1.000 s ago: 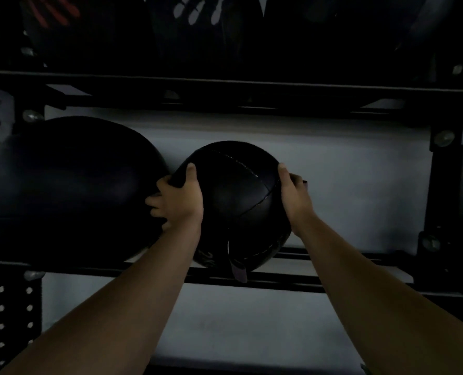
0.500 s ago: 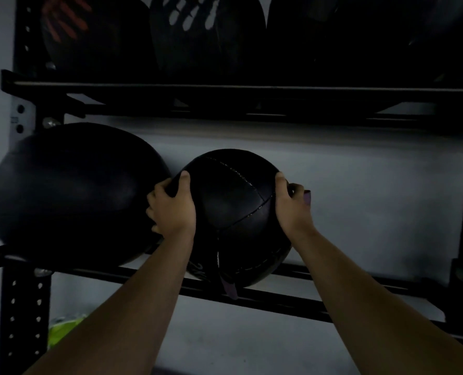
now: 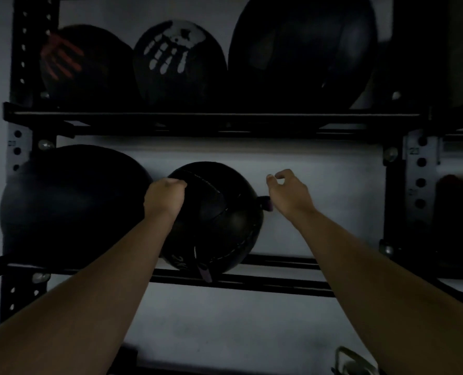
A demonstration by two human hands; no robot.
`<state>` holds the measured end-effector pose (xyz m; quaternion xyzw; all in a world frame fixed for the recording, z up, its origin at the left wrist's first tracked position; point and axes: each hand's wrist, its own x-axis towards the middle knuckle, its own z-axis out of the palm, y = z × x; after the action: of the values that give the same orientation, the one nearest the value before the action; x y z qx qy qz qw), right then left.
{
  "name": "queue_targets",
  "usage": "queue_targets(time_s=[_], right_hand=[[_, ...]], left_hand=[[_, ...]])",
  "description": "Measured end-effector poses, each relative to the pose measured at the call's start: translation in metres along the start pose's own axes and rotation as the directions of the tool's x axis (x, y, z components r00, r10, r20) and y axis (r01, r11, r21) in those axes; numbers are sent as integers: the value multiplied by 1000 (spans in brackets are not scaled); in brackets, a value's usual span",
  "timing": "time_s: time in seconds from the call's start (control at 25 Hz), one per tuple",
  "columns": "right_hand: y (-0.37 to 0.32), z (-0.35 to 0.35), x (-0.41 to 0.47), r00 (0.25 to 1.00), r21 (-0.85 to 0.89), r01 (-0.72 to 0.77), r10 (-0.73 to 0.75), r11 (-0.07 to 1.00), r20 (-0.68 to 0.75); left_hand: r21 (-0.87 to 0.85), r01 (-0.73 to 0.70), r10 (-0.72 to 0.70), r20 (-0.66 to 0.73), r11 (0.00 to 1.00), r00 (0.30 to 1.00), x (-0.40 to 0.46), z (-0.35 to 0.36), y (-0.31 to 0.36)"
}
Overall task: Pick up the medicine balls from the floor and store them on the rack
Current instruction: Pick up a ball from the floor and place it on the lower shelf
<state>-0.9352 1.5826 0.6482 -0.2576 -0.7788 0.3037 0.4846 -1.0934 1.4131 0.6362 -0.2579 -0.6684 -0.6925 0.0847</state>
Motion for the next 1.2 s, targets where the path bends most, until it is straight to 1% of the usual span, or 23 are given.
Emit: queue_targets(time_s=[0.12, 0.2, 0.32, 0.44, 0.6, 0.68, 0.8, 0.92, 1.0, 1.12, 1.2], right_hand=[[-26, -45, -18, 995, -16, 12, -14, 1000, -95], [-42, -69, -32, 990, -32, 20, -24, 999, -142], [-57, -99, -53, 984, -80, 45, -58, 996, -171], [-64, -121, -61, 979, -86, 73, -88, 994, -182], [-76, -148, -39, 946, -83, 176, -192, 981, -262], [-84, -162, -17, 926, -80, 218, -232, 973, -297], [-93, -185, 24, 873, -125, 325, -348, 937, -341], [-96, -213, 87, 837, -185, 380, -422, 906, -347], [-98, -226, 129, 838, -183, 375, -417, 909, -353], [-95, -230, 179, 867, -132, 323, -349, 937, -357], [-93, -228, 205, 887, -32, 287, -278, 957, -369]], left_hand=[[6, -86, 85, 146, 996, 986, -32, -2, 44], [13, -153, 148, 198, 988, 969, -50, -4, 64], [33, -230, 220, 193, 973, 956, -71, -4, 88], [58, -281, 264, 209, 958, 942, -80, 3, 108], [194, -403, 357, 233, 894, 904, -74, 26, 129], [204, -447, 407, 213, 871, 888, -60, 43, 144], [203, -501, 478, 155, 841, 865, -27, 63, 176], [176, -532, 533, 44, 828, 845, 12, 85, 215], [139, -538, 546, -20, 831, 838, 35, 99, 237], [57, -556, 559, -93, 829, 824, 63, 120, 261], [-25, -555, 549, -116, 832, 828, 83, 133, 271]])
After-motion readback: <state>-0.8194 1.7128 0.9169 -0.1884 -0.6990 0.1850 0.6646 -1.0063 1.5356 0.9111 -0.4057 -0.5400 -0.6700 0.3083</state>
